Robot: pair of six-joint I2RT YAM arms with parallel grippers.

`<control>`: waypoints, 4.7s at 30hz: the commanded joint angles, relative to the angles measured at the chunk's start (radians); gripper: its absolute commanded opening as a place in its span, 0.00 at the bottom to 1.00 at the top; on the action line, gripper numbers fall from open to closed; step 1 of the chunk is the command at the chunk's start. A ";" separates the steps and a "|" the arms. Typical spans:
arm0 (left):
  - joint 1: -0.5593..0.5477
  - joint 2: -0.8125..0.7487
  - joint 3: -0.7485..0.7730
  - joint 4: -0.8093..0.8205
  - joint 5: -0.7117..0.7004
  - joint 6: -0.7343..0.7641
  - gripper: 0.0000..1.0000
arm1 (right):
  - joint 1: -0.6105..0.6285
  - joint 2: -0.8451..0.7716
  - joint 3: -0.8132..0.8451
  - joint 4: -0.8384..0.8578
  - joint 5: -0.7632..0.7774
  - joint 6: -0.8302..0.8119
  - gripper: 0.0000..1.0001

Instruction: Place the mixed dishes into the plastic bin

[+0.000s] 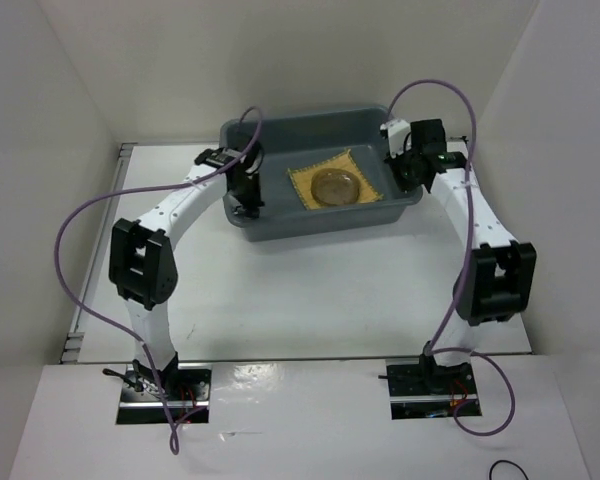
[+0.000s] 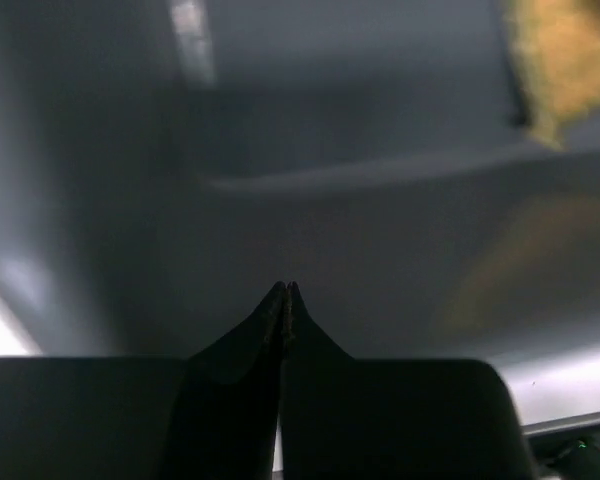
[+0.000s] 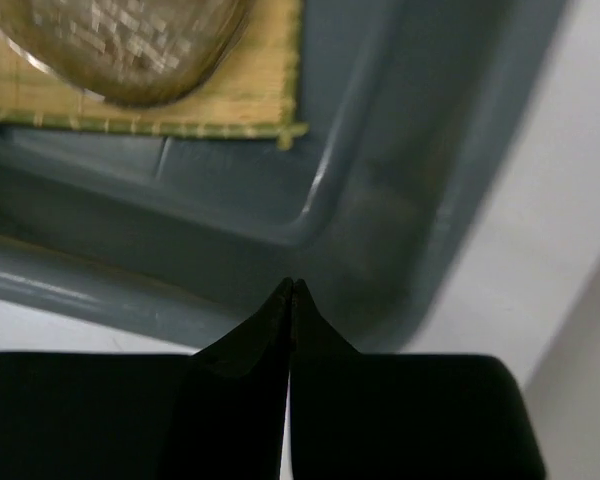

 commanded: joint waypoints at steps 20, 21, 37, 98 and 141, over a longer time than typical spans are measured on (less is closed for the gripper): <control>0.236 -0.098 -0.289 0.249 0.180 0.133 0.00 | 0.014 -0.047 -0.247 -0.123 -0.001 -0.107 0.00; 0.236 -0.098 -0.299 0.249 0.180 0.134 0.00 | 0.014 -0.067 -0.256 -0.134 -0.001 -0.124 0.00; 0.236 -0.340 -0.039 0.249 0.358 0.161 0.47 | -0.041 -0.461 -0.152 -0.117 0.160 -0.087 0.84; 0.309 -1.050 -0.737 0.157 -0.139 0.207 1.00 | -0.633 -0.222 -0.486 -0.007 -0.121 -0.506 0.85; 0.309 -1.076 -0.775 0.212 -0.130 0.216 1.00 | 0.224 -0.325 0.174 -0.245 0.020 -0.104 0.00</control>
